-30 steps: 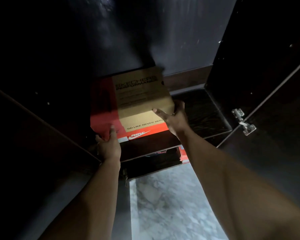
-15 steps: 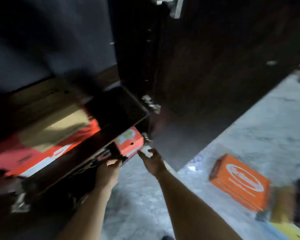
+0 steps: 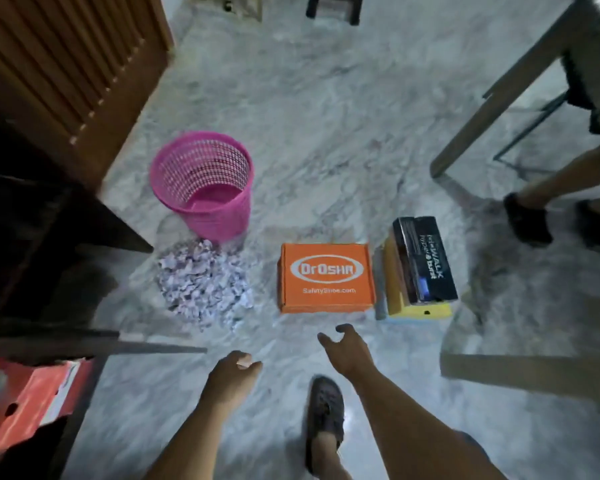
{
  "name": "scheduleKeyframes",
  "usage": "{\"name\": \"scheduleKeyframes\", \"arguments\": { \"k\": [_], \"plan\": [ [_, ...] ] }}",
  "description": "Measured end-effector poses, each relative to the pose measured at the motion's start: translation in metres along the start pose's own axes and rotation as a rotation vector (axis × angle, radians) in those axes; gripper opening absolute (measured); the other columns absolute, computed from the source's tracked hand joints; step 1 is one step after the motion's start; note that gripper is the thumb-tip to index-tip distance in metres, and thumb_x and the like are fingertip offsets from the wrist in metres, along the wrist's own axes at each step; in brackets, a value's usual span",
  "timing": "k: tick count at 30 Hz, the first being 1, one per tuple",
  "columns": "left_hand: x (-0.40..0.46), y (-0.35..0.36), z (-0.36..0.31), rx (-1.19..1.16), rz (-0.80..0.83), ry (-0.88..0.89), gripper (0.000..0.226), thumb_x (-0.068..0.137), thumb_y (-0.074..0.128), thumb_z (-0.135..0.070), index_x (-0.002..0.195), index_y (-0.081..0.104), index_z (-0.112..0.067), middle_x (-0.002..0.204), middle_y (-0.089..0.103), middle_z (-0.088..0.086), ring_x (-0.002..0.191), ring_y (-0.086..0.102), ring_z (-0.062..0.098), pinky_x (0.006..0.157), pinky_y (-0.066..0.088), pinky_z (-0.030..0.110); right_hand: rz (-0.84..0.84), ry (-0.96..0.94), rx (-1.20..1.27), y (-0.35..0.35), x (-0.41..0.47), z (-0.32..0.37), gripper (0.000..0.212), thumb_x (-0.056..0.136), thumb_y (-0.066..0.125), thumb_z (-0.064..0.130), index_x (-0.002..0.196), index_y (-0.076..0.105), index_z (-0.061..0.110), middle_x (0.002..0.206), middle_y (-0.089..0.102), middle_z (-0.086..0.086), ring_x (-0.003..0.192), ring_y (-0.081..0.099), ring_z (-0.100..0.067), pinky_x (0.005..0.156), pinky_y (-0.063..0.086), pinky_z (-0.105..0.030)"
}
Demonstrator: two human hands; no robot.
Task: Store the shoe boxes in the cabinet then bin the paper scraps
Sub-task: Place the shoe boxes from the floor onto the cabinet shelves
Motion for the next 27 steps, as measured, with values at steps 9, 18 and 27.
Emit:
{"name": "scheduleKeyframes", "arguments": {
  "k": [9, 18, 27],
  "plan": [
    [0.169, 0.1, -0.122, 0.213, -0.001, 0.029, 0.008, 0.095, 0.061, -0.033, 0.092, 0.055, -0.031, 0.085, 0.063, -0.003, 0.077, 0.063, 0.019, 0.082, 0.055, 0.041, -0.103, 0.092, 0.151, -0.08, 0.194, -0.053, 0.068, 0.094, 0.063, 0.055, 0.148, 0.043, 0.019, 0.148, 0.053, -0.011, 0.133, 0.053, -0.035, 0.101, 0.045, -0.042],
    [0.373, 0.164, -0.075, 0.082, -0.117, 0.012, 0.075, 0.069, 0.075, -0.051, 0.134, 0.053, -0.021, 0.123, 0.068, 0.003, 0.095, 0.068, 0.02, 0.077, 0.057, 0.036, -0.168, 0.158, 0.267, -0.059, 0.365, -0.128, 0.086, 0.089, 0.075, 0.047, 0.155, 0.032, 0.015, 0.152, 0.05, -0.012, 0.135, 0.052, -0.038, 0.107, 0.045, -0.048],
    [0.394, 0.17, -0.038, -0.174, -0.136, -0.066, 0.056, 0.071, 0.072, -0.051, 0.122, 0.061, -0.032, 0.114, 0.072, -0.001, 0.102, 0.07, 0.029, 0.091, 0.058, 0.056, -0.063, 0.097, 0.386, -0.013, 0.401, -0.16, 0.099, 0.066, 0.077, 0.065, 0.151, 0.038, 0.033, 0.137, 0.062, 0.0, 0.119, 0.064, -0.031, 0.099, 0.054, -0.059]
  ]
}}
Point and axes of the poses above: each hand's wrist, its own x-axis towards the middle knuckle, its own y-axis out of the palm, z = x × y, the point moved 8 cm from there along x, towards the middle knuckle
